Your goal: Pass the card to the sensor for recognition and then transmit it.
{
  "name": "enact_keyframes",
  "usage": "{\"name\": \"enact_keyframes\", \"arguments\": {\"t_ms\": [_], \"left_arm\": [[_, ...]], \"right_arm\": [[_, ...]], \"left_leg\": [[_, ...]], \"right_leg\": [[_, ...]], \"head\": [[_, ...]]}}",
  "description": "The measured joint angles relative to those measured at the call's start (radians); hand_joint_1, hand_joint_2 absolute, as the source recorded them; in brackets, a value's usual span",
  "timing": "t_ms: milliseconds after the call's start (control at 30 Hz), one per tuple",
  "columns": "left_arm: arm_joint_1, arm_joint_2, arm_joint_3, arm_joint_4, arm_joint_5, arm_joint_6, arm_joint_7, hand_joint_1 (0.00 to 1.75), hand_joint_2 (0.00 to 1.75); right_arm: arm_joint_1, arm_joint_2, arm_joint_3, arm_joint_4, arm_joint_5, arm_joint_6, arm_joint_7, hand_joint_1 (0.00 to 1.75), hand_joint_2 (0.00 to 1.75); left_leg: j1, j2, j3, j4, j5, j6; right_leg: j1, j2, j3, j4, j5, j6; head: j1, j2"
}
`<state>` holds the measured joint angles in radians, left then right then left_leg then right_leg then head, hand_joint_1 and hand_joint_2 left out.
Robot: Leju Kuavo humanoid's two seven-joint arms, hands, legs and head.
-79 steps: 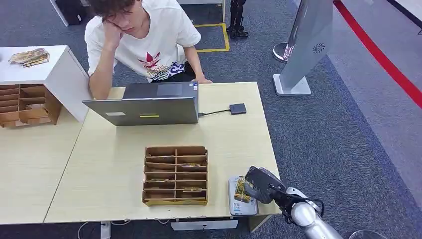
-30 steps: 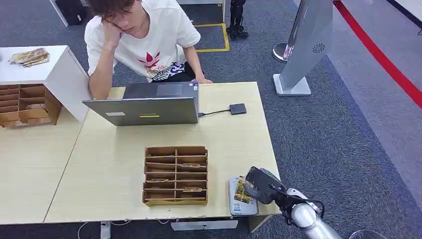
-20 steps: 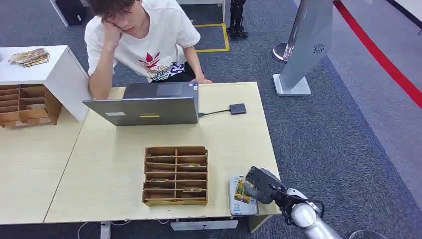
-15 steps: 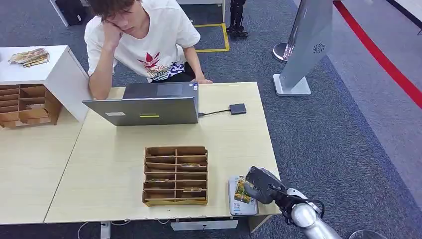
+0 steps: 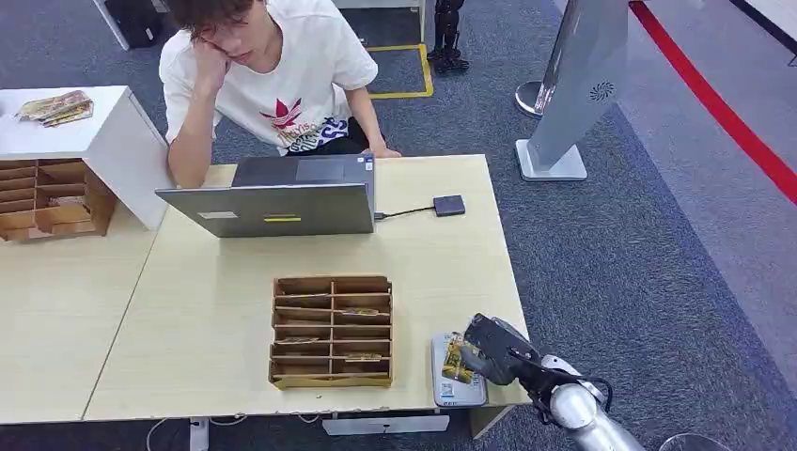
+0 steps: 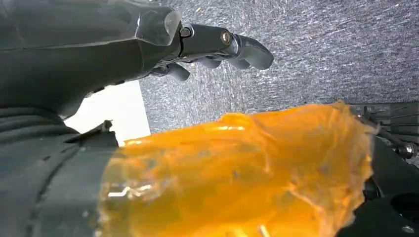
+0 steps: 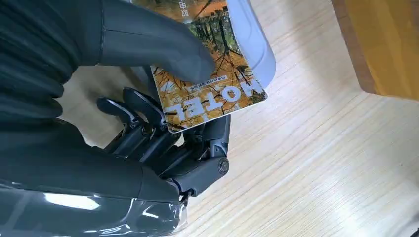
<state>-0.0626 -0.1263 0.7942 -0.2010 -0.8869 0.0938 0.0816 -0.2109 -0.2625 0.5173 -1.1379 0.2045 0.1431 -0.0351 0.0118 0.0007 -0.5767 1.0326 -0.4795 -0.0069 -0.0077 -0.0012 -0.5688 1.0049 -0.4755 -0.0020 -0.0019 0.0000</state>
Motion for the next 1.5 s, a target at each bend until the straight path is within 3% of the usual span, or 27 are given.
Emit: {"name": "enact_keyframes", "arguments": {"t_ms": [567,700,867,1000,1167,1367,1500], "left_arm": [[-0.004,0.000,0.000,0.000,-0.001,-0.002,0.003,0.00,0.00],[-0.003,0.000,0.000,0.000,0.004,-0.001,-0.003,0.00,0.00],[-0.002,-0.002,0.000,0.000,0.001,-0.003,-0.016,0.00,0.00],[-0.004,-0.008,0.000,0.000,-0.013,-0.003,-0.017,0.00,0.00],[-0.010,-0.014,0.000,0.000,-0.026,-0.013,-0.017,0.00,0.00],[-0.021,-0.015,-0.004,0.000,-0.050,-0.024,-0.011,0.00,0.00],[-0.032,-0.015,-0.011,0.000,-0.067,-0.035,-0.001,0.00,0.00]], "right_arm": [[0.003,0.004,-0.001,0.004,-0.015,-0.006,-0.011,1.75,1.75],[0.038,0.013,-0.026,-0.031,-0.043,-0.039,-0.066,1.75,1.75],[0.105,0.082,-0.089,-0.167,-0.120,-0.059,-0.187,1.75,1.75],[0.142,0.150,-0.126,-0.310,-0.260,0.012,-0.269,1.75,1.75],[0.163,0.204,-0.146,-0.431,-0.400,0.108,-0.306,1.75,1.75],[0.162,0.260,-0.147,-0.518,-0.576,0.240,-0.302,1.75,1.75],[0.128,0.284,-0.137,-0.531,-0.562,0.267,-0.280,1.75,1.75]], "left_leg": [[0.000,0.000,0.001,0.000,0.000,0.000],[0.000,0.000,-0.001,0.000,0.000,0.000],[0.000,0.000,-0.001,0.000,0.000,0.000],[0.000,0.000,-0.002,0.000,0.000,0.000],[0.000,0.000,-0.002,0.000,0.000,0.000],[0.000,0.000,-0.002,0.000,0.000,0.000],[0.000,0.000,-0.002,0.000,0.001,0.000]], "right_leg": [[0.000,0.000,0.000,0.000,0.000,0.000],[0.000,-0.001,0.000,0.000,0.000,0.000],[0.000,0.000,-0.001,0.000,0.000,0.000],[0.000,0.000,-0.002,0.000,0.000,0.000],[0.000,0.000,-0.002,0.000,0.000,0.000],[0.000,0.000,-0.001,0.000,0.000,0.000],[0.000,0.000,-0.001,0.000,0.000,0.000]], "head": [[0.000,0.000],[0.000,0.000],[0.000,0.000],[0.000,0.000],[0.000,0.000],[0.000,0.000],[0.000,0.000]]}}
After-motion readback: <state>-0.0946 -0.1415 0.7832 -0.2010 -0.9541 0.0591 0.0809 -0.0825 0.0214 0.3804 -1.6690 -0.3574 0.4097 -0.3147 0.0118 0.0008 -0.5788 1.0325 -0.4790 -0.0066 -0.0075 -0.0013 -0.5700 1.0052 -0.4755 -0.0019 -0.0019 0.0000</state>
